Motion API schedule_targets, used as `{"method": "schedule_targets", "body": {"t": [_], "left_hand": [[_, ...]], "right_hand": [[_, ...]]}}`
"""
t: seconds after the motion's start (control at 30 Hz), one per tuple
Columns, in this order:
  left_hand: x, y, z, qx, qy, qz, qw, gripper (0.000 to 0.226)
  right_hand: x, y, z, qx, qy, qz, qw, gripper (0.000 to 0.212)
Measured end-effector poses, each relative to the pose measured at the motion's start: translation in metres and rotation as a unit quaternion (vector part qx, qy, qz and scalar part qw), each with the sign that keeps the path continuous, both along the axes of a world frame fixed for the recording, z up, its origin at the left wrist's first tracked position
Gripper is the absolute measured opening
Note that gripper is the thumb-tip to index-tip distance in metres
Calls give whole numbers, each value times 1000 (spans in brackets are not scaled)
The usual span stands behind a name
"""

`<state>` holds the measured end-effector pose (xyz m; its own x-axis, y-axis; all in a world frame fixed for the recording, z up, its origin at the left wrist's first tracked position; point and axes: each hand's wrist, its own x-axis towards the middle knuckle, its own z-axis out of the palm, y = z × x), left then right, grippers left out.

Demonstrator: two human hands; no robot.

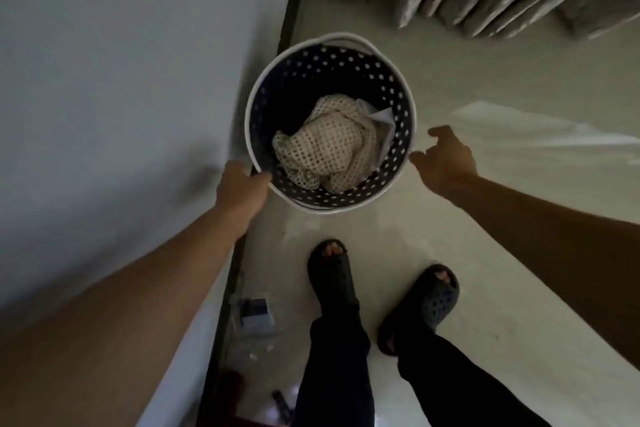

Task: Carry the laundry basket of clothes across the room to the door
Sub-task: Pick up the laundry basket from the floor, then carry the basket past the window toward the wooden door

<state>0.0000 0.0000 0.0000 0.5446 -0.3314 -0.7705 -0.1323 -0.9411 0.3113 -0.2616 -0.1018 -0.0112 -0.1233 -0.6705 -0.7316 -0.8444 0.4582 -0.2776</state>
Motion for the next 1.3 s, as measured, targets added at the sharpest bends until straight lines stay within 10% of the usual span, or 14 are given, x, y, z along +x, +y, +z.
{"method": "schedule_targets", "body": {"t": [0.47, 1.3], "left_hand": [[-2, -35, -42, -87, -132, -72, 985, 36], [-101, -27, 551, -372, -109, -157, 908, 13]], "right_hand": [[-4, -1, -26, -61, -60, -81, 993, 33], [-135, 75, 562, -212, -71, -201, 954, 18]]}}
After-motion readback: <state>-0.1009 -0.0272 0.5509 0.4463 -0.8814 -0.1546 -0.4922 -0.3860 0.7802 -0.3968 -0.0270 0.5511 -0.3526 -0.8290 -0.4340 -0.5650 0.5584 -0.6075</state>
